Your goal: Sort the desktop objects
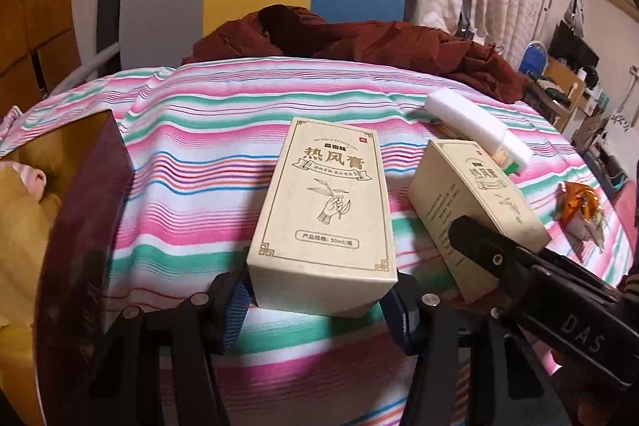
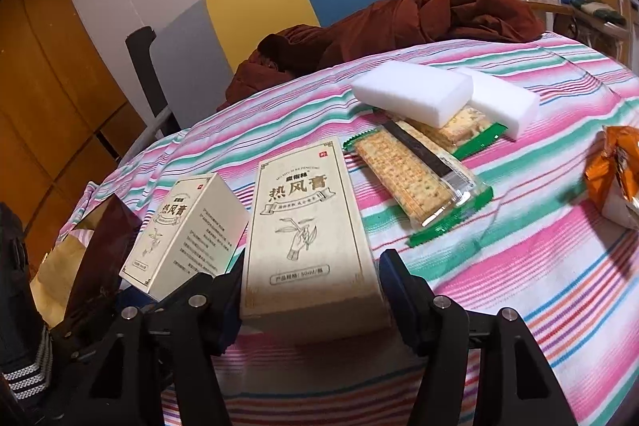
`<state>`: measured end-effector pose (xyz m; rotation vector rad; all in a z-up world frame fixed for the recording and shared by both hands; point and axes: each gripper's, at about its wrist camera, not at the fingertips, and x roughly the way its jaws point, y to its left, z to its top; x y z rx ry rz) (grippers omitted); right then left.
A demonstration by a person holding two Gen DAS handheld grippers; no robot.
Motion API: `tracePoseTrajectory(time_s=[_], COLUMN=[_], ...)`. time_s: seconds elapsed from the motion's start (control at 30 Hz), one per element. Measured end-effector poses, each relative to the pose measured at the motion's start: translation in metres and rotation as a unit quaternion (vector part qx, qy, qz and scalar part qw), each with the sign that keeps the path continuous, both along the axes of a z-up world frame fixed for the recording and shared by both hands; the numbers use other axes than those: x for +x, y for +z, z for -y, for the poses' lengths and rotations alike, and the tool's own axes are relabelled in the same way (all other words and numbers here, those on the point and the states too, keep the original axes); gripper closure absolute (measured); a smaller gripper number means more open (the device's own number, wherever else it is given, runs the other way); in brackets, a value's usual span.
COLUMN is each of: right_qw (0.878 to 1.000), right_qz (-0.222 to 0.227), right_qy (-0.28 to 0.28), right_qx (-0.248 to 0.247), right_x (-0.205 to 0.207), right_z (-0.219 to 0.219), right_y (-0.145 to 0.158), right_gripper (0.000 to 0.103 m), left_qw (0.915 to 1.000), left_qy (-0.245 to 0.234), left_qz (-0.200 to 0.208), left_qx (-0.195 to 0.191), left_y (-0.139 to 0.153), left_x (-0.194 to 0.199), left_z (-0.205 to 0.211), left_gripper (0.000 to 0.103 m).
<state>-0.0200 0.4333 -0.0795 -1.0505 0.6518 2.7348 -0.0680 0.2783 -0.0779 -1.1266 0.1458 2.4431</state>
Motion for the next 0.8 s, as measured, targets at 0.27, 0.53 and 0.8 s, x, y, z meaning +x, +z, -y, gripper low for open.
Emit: tracePoseTrajectory(time_s=[0.27,0.53,0.8], right_qw=[1.0,1.0,1.0], right_qz=[-0.002,0.004,-0.002], right_qy=[0.0,-0.006,-0.007], right_qx=[-0.013,0.008,-0.002], right_x=[-0.008,-0.009,-0.008], right_z=[-0.003,0.002,-0.001], right_y=[-0.004,-0.005,-0.006], right_gripper=[0.04,0.043,0.043], left_qw=[0.9998,0.9991,0.9992], left_qy=[0.009,0.005,0.001], left_qz=[0.008,-0.002,-0.001], left_qx=[-0.016,-0.041,-0.039], left_y=[-0.004,-0.008,-0.005], left_x=[-0.015,-0.012,-0.012], left_z=[-0.003,-0.009,-0.01], left_gripper=[0.04,0.037,0.037])
